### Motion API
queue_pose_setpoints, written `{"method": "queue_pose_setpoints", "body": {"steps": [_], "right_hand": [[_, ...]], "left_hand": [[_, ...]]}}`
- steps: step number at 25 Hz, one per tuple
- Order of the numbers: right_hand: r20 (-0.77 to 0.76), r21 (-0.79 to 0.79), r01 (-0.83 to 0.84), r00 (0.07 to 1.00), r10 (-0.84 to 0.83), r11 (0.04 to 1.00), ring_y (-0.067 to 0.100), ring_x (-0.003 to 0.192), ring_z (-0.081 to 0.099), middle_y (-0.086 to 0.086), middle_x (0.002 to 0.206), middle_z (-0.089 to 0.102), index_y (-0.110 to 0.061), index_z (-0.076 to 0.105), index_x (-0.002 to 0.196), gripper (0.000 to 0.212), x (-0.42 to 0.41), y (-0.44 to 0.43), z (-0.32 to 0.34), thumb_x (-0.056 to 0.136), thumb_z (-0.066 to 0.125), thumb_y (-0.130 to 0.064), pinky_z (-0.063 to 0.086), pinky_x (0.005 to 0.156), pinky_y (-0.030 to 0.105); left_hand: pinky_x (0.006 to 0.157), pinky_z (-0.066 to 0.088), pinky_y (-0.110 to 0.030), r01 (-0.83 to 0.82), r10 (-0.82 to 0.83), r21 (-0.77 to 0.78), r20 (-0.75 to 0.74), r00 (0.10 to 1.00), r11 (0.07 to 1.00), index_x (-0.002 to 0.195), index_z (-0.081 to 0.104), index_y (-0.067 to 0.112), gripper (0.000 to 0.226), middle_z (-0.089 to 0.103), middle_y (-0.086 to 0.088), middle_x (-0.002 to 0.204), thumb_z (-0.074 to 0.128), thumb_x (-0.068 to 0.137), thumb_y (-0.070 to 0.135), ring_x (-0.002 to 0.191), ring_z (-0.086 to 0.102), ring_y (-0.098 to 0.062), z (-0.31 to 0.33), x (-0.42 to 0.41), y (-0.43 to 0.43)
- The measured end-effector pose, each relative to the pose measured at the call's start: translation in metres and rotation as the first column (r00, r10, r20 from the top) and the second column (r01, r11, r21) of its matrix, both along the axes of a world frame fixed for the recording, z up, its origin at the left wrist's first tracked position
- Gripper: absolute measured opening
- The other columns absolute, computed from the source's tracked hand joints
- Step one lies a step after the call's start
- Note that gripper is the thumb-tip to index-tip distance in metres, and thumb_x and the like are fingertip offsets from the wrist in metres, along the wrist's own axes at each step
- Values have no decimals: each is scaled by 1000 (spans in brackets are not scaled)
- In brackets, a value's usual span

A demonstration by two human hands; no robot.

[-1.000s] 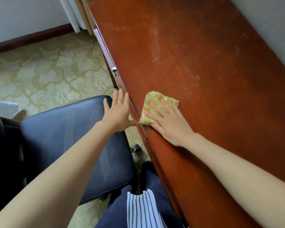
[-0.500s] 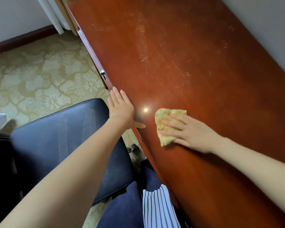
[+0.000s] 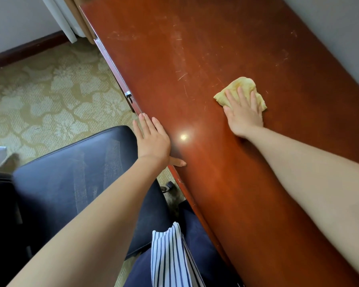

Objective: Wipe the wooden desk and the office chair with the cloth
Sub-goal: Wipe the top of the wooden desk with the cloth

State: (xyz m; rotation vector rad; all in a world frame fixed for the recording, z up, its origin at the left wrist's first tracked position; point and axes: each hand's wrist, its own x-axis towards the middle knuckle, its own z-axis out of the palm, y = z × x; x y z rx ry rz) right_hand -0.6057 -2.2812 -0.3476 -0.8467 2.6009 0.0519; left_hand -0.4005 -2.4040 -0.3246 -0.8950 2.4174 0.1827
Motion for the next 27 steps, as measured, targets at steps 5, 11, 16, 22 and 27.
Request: {"method": "queue_pose_setpoints", "body": {"steps": [5,11,16,22,27], "right_hand": [[-49,-10,-288,957,287,958,27,144,-15,-5,159,-6,-45,-1,147,50,37,33,3,100,16,-48,-5,115,47],[38,31,-576,817,575,817,20,143,-22,-13,155,-11,-51,-6,142,51,104,96,12,94,13,-52,-9,116,45],[96,4,-714,698,710,701,19,143,-23,-16,155,-10,-54,0,141,47,133,110,18,96,17,-52,-18,112,37],[95,26,-784,619,779,620,16,141,-26,-18,152,-17,-54,-13,138,48,96,69,23,93,3,-54,-20,112,34],[58,-2,-809,586,808,588,20,143,-19,-16,152,-17,-50,-8,140,48,40,-17,19,98,16,-48,-5,116,42]], "left_hand": [[111,-6,-60,-13,13,14,-18,1000,1000,142,-10,-12,148,-9,-36,150,58,52,84,141,-13,-45,1,3,1],[109,-8,-61,-6,7,8,-72,997,1000,144,-9,-10,147,-8,-34,151,57,52,85,142,-12,-44,0,7,-1],[110,-8,-61,107,-111,-48,-81,991,993,147,-4,-4,141,-3,-31,153,45,54,91,141,-9,-47,0,16,-12],[109,-9,-61,170,-171,-30,-48,984,985,149,-5,5,131,-4,-24,156,54,61,83,142,-9,-44,2,21,-24],[110,-8,-60,150,-146,44,-75,986,988,150,4,12,114,4,-17,158,57,70,73,144,-8,-38,11,19,-37]]}}
